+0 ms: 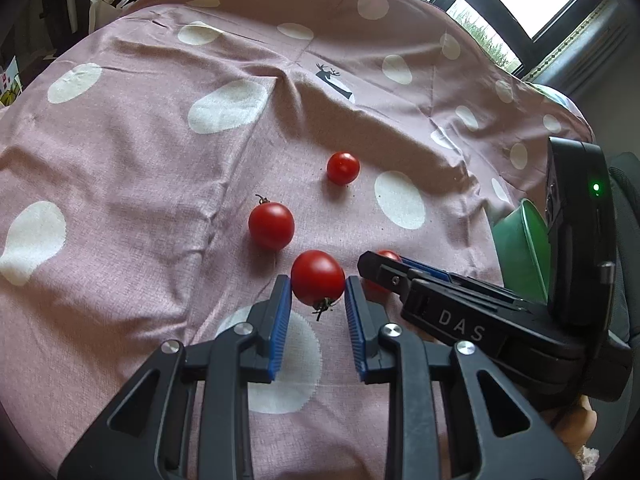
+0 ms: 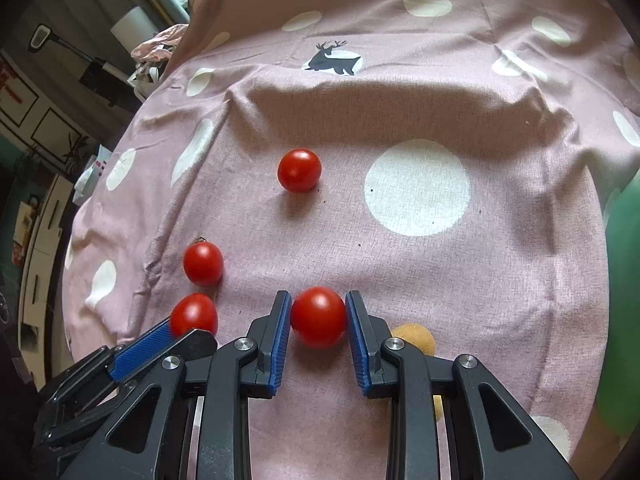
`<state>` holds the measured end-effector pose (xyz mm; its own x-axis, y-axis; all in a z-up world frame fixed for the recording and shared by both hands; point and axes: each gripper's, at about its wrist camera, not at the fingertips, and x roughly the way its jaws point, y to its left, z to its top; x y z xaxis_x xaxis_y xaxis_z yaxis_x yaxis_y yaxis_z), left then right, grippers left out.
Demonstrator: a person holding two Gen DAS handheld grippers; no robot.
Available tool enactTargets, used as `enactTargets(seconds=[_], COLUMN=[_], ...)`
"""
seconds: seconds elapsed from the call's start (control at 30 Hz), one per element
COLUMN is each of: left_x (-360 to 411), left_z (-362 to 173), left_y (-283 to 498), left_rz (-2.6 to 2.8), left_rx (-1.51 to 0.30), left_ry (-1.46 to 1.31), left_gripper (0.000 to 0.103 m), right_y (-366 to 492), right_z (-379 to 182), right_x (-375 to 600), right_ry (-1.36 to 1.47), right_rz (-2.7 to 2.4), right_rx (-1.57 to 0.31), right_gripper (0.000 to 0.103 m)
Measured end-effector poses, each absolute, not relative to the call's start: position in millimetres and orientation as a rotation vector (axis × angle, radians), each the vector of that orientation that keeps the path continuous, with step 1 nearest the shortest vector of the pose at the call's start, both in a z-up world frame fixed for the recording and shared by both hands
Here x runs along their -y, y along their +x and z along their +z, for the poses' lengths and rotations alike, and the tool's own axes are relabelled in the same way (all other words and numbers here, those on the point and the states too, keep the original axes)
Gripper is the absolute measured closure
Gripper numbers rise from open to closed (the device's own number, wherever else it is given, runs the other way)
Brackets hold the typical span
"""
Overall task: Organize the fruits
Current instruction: 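Lift the cherry tomato with the right gripper and carry it toward the bowl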
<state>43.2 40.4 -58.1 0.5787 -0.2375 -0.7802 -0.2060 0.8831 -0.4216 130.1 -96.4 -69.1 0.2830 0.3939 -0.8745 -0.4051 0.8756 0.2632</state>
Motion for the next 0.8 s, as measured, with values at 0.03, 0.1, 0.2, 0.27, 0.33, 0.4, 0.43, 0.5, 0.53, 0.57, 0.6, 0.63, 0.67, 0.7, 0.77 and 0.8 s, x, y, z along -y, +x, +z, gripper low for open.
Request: enactTargets(seconds=[0.03, 0.1, 0.2, 0.27, 0.33, 0.4, 0.43, 0.5, 0.53, 0.57, 0.6, 0.63, 0.67, 0.7, 0.77, 0.8], left_x=[-40.2, -38.9, -33.3, -27.9, -21.4, -13.2, -8.8, 2.2, 8.4, 14.6, 21.4, 29.0, 36.6, 44.3, 60.4, 68.9], left_z=[-57.1, -53.4, -43.2, -34.6, -25.2, -14.4, -9.8, 0.7, 5.8, 10.2, 14.8, 19.3, 23.4, 26.8, 34.4, 38.4], left_y=[42.4, 40.5, 37.3, 34.2, 31.5, 28.2, 27.1, 25.1, 25.1, 25.7, 27.0, 28.2, 29.6, 31.6, 35.2, 37.1], left_rz=[-0.018, -0.018, -0.029, -0.041, -0.039, -0.029, -0.027, -0.041, -0.054, -0.067, -0.081, -0.096, -0.108, -0.118, -0.146, -0.165], left_rx=[-0.963, -0.950, -0.919, -0.893, -0.866, -0.834, -0.821, -0.793, -0.784, -0.775, -0.766, -0.757, -0.751, -0.746, -0.729, -0.720], left_ry=[-0.507, -0.501, -0.473, -0.454, -0.424, -0.384, -0.366, -0.336, -0.325, -0.315, -0.303, -0.289, -0.273, -0.257, -0.236, -0.230], left_gripper=[0.076, 0.076, 0.076, 0.076, 0.076, 0.076, 0.076, 0.076, 0.076, 0.076, 0.076, 0.076, 0.076, 0.077, 0.080, 0.080], right_y=[129.6, 127.6, 121.7, 115.8, 108.7, 102.2, 98.6, 91.2, 87.8, 85.0, 83.0, 82.2, 81.4, 80.6, 79.1, 78.6], right_z=[-68.4, -62.9, -47.3, -34.1, -18.8, -3.1, 4.7, 18.4, 23.6, 27.9, 31.2, 34.3, 37.7, 40.9, 46.8, 48.6], right_x=[97.9, 102.7, 115.0, 126.8, 141.2, 158.3, 168.1, 189.1, 200.2, 211.5, 223.0, 233.5, 242.7, 252.6, 269.6, 278.4], right_ry=[-0.001, 0.028, 0.072, 0.097, 0.117, 0.143, 0.160, 0.196, 0.214, 0.229, 0.242, 0.252, 0.258, 0.264, 0.285, 0.297], right_rz=[0.535, 0.538, 0.553, 0.545, 0.524, 0.508, 0.499, 0.470, 0.447, 0.422, 0.395, 0.364, 0.333, 0.305, 0.259, 0.240], right_rx=[-1.168, -1.155, -1.116, -1.077, -1.029, -0.981, -0.957, -0.900, -0.874, -0.850, -0.832, -0.818, -0.806, -0.790, -0.758, -0.746], right_gripper=[0.074, 0.074, 0.074, 0.074, 0.074, 0.074, 0.074, 0.074, 0.074, 0.074, 0.074, 0.074, 0.074, 0.074, 0.074, 0.074])
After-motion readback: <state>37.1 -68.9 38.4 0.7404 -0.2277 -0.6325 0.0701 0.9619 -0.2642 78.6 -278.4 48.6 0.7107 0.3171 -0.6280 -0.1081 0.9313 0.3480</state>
